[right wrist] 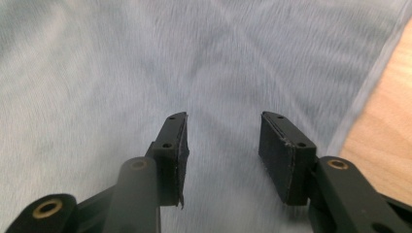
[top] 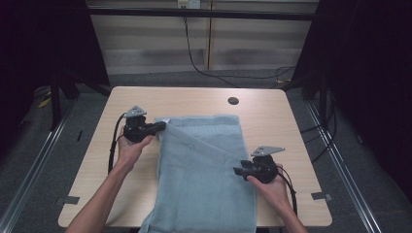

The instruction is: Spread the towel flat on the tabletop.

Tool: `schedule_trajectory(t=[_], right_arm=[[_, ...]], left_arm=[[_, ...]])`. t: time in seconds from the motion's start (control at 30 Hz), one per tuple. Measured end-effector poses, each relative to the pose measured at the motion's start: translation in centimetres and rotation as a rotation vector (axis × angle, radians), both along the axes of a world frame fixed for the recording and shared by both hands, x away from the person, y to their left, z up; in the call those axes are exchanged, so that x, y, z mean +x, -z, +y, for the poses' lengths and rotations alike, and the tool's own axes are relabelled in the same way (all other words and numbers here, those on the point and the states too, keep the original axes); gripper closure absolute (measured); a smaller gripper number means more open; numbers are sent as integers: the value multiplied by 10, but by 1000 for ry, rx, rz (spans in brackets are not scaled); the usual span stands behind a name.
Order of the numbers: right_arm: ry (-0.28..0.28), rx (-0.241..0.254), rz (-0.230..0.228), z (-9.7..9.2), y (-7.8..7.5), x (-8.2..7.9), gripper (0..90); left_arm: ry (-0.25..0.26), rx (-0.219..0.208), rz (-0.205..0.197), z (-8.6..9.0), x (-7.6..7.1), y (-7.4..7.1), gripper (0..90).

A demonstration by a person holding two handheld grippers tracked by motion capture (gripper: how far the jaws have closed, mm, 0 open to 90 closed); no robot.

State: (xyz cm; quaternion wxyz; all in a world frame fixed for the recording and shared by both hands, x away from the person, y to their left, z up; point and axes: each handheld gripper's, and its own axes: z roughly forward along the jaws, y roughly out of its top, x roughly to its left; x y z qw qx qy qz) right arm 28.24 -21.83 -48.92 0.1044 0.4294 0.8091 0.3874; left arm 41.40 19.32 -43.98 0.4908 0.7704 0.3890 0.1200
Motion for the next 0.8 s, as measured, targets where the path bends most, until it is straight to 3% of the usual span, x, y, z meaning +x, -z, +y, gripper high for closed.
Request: schedule_trajectory(t=[0.1, 0.17, 0.27, 0.3, 0.43, 0.5, 0.57, 0.6, 0.67, 0.73, 0.8], right_arm=[[-12, -35, 26, 2, 6, 1, 540], [-18, -44, 24, 2, 10, 1, 541], [-10, -50, 18, -2, 10, 2, 546], [-10, -51, 23, -3, 10, 3, 559], [28, -110, -4, -8, 9, 6, 575], [51, -101, 7, -14, 9, 7, 594], [52, -122, 0, -19, 9, 6, 594], [65, -115, 1, -22, 9, 5, 592], [69, -111, -5, -25, 10, 0, 589], [63, -108, -15, -27, 10, -3, 585], [60, -92, -11, -29, 11, -6, 577]], left_arm=[[-52, 38, 37, 11, 8, 15, 846], [-63, 3, 73, 20, 8, 24, 793], [-68, 6, 74, 28, -1, 27, 713], [-61, 14, 68, 28, -4, 26, 692], [56, 26, 51, 20, -27, 25, 671], [113, 74, 55, 13, -39, 31, 686], [150, 87, 64, 10, -48, 39, 689], [164, 106, 69, 8, -52, 44, 693], [175, 194, 68, 5, -57, 53, 700], [177, 218, 86, 5, -60, 62, 705], [177, 207, 72, 8, -65, 65, 704]])
